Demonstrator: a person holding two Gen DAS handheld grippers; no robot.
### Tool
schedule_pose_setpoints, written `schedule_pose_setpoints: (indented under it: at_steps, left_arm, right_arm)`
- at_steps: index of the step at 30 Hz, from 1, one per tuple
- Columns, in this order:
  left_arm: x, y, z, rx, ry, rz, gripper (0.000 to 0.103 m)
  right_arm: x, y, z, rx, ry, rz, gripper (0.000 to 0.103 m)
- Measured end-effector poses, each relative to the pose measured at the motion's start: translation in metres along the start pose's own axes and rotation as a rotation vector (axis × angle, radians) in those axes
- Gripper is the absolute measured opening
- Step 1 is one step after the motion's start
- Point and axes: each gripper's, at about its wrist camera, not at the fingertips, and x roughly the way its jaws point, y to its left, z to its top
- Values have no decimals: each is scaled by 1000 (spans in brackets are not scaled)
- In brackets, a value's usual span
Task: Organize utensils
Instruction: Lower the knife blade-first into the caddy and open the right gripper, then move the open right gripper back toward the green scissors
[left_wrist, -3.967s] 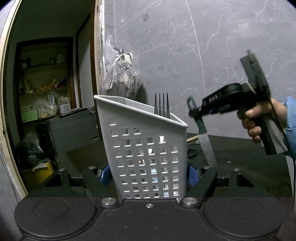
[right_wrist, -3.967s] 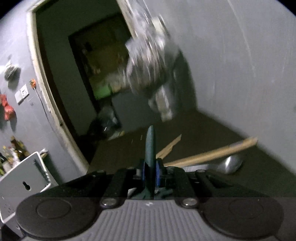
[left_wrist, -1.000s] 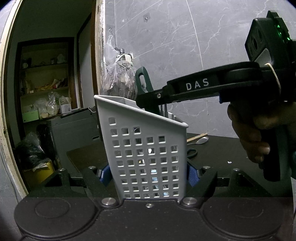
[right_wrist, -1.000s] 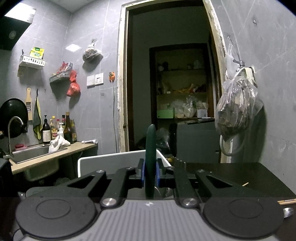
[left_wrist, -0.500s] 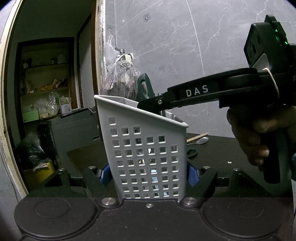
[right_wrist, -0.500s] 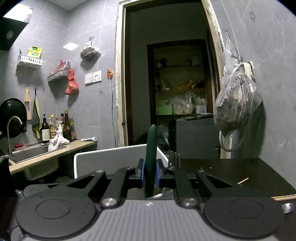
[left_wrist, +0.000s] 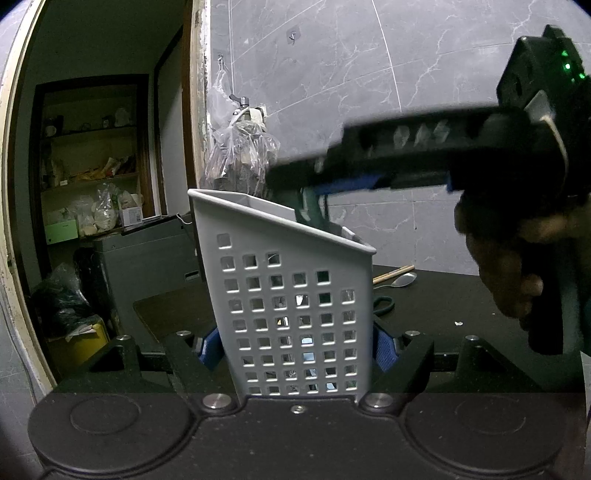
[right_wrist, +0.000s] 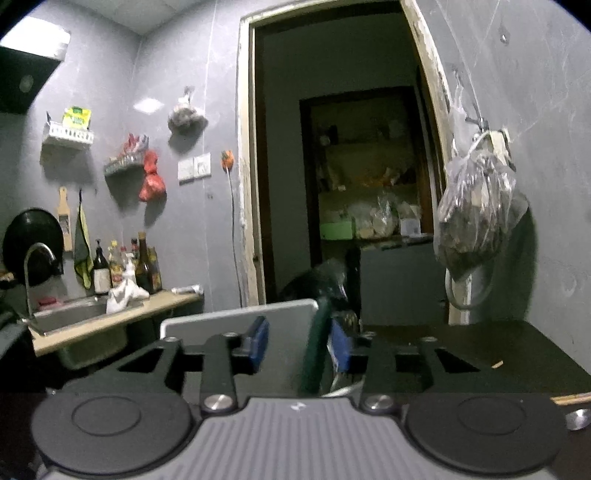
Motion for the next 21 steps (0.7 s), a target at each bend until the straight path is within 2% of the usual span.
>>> schedule_pose_setpoints:
  at_steps: [1, 2, 4, 6, 10, 13, 16, 18, 21]
  left_arm:
    - [0, 0, 0, 0, 0, 0, 78]
    - [0, 0, 0, 0, 0, 1, 78]
    - [0, 0, 0, 0, 0, 0, 78]
    - [0, 0, 0, 0, 1, 1, 78]
    - [0, 0, 0, 0, 1, 1, 78]
    - [0, 0, 0, 0, 1, 1, 78]
    - [0, 0, 0, 1, 1, 1, 78]
    - [0, 0, 0, 1, 1, 1, 78]
    - [0, 0, 0, 1, 1, 1, 78]
  right_arm:
    - [-3, -1, 2, 9, -20, 12, 58]
    - [-6, -2, 3, 20, -41, 22, 70]
    - [-13, -4, 7, 28, -94, 15, 82]
    - [-19, -7, 10, 21, -132, 10, 87]
    - [-30, -16, 17, 46, -205, -28, 102]
    - [-34, -29, 19, 85, -238, -77, 103]
    - [-32, -45, 17, 149, -223, -129, 103]
    - [-29, -59, 15, 201, -193, -195, 103]
    - [-18, -84, 11, 267, -98, -297, 103]
